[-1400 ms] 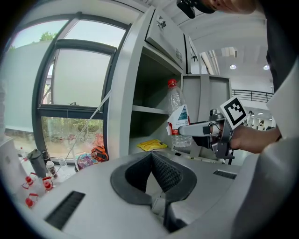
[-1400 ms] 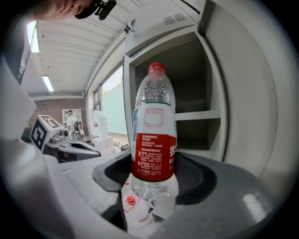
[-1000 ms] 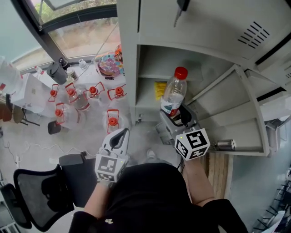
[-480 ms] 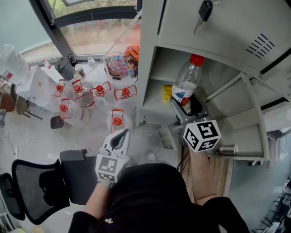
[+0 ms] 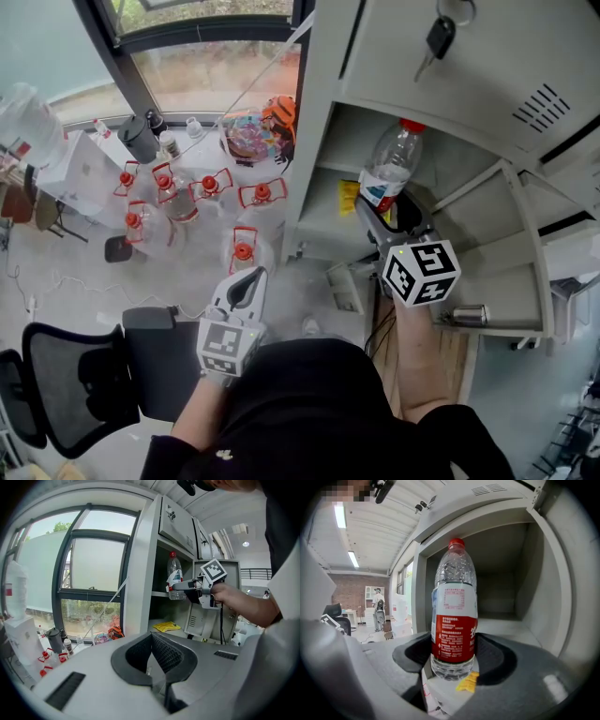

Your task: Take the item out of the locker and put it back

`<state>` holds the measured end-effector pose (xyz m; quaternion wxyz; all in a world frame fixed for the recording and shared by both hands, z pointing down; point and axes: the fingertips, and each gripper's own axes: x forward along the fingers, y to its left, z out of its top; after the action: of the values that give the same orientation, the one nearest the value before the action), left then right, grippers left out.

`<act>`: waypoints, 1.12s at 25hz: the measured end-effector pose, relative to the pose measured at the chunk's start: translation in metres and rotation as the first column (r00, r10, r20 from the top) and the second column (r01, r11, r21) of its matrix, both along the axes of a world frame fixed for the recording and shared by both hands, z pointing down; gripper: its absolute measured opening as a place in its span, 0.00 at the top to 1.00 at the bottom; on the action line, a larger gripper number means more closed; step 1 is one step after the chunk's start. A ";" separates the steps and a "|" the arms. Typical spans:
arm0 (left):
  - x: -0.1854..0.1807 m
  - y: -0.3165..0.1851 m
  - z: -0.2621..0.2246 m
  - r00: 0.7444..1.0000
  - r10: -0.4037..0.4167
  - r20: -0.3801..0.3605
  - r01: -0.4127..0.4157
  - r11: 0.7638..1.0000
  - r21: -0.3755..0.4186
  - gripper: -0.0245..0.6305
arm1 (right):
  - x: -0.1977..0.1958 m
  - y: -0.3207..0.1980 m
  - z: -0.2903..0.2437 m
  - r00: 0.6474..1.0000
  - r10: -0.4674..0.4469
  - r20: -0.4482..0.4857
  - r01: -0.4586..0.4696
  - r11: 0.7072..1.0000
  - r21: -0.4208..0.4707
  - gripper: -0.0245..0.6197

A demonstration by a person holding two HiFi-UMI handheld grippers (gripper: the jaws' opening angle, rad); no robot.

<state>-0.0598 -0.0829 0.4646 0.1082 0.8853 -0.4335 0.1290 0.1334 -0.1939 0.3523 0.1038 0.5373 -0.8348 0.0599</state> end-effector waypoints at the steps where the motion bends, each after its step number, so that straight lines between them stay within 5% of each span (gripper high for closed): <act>1: 0.000 0.000 0.000 1.000 -0.001 0.001 0.001 1.000 0.000 0.94 | 0.000 -0.001 0.000 1.000 0.000 -0.001 0.000 1.000 -0.001 0.54; 28: -0.010 -0.014 0.003 0.999 -0.032 0.001 0.032 0.999 0.003 0.94 | -0.003 -0.035 -0.035 1.000 0.009 0.026 -0.012 0.996 0.085 0.54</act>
<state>-0.0697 -0.0970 0.4677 0.1089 0.8784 -0.4477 0.1272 0.1303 -0.2289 0.3171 0.0699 0.5448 -0.8350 0.0316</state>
